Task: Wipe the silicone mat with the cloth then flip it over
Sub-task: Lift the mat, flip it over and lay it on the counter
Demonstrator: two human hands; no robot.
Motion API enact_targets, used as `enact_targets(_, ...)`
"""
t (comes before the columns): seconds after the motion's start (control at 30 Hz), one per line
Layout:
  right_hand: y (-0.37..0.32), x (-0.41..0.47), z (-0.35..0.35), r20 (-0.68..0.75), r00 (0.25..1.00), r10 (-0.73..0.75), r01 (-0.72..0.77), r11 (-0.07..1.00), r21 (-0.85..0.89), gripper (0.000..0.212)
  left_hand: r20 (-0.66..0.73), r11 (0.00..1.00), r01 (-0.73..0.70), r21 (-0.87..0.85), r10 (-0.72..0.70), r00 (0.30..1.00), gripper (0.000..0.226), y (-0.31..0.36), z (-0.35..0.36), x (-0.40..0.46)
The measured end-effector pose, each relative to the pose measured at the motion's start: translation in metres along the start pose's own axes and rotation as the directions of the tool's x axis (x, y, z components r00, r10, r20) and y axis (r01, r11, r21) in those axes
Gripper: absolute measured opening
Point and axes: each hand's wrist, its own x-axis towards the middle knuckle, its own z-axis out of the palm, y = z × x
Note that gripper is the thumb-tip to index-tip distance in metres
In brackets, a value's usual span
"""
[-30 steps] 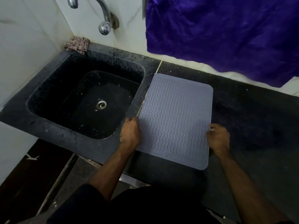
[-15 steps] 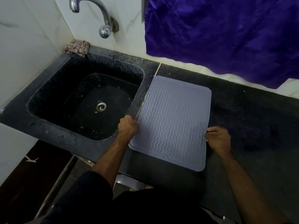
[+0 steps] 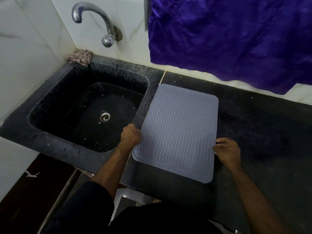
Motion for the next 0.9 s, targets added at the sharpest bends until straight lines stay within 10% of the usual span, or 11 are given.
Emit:
enact_targets(0.6,0.002,-0.007,0.006,-0.081,0.980,-0.182,0.169,0.974,-0.150,0.007,-0.006,0.982,-0.070,0.178,0.072,0.997,0.023,0.000,0.000,-0.007)
enact_targets(0.7,0.005,-0.003,0.017,-0.077,0.917,-0.390,0.356,0.892,-0.277,0.017,-0.080,0.895,-0.302,0.327,0.345,0.935,0.052,-0.001,0.013,-0.013)
enact_targets(0.9,-0.014,0.005,0.049,0.171,0.897,-0.407,0.435,0.752,-0.495,0.065,0.342,0.609,-0.654,0.449,0.559,0.755,0.115,0.009,0.056,-0.023)
